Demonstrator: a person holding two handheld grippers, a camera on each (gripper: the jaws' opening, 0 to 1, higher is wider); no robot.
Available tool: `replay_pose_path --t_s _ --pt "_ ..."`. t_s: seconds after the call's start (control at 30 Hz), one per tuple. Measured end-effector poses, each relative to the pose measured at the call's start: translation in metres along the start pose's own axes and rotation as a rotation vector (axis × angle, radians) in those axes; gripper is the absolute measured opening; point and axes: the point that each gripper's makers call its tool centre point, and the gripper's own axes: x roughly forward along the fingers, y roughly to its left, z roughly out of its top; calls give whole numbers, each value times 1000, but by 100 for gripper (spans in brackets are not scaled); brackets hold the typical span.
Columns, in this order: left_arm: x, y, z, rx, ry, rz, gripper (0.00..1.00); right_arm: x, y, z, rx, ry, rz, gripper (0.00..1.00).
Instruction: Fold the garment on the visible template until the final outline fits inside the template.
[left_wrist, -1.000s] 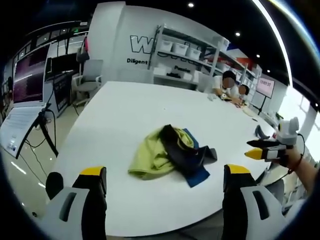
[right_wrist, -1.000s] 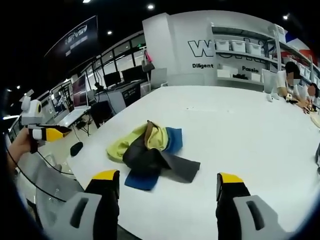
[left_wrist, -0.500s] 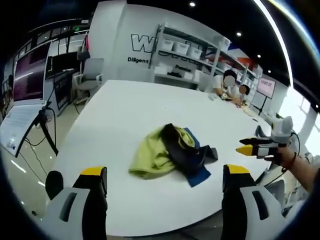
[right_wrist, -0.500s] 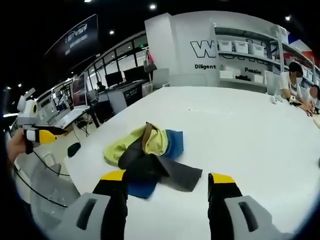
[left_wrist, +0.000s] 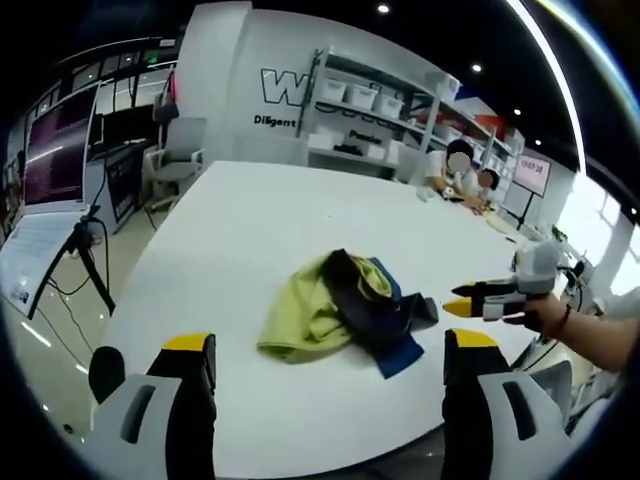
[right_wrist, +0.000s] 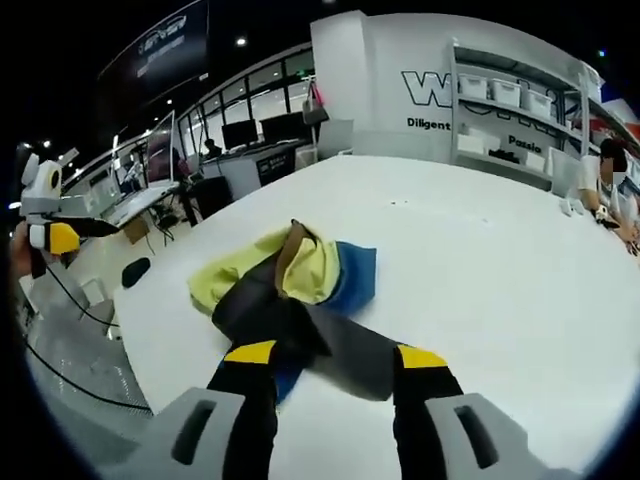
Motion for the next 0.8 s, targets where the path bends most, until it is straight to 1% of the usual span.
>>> replay_pose_path --t_s 0.17,0.43,0.47,0.57,0.6,0.7,0.8 --pt "1 2 0 1 4 -1 91 20 0 -7 -28 30 14 31" --pt "4 5 2 0 5 0 91 44 1 -17 -63 72 31 18" --pt "4 6 2 1 6 0 91 45 1 -17 -63 73 32 16" --pt "6 8 3 1 8 2 90 49 1 -17 -74 78 32 3" --pt "6 9 3 1 8 3 90 50 1 -17 -78 80 32 0" --pt "7 10 4 -1 5 5 90 47 6 -13 -86 73 47 0" --pt "7 10 7 -4 -4 3 90 38 21 -9 -79 64 83 0"
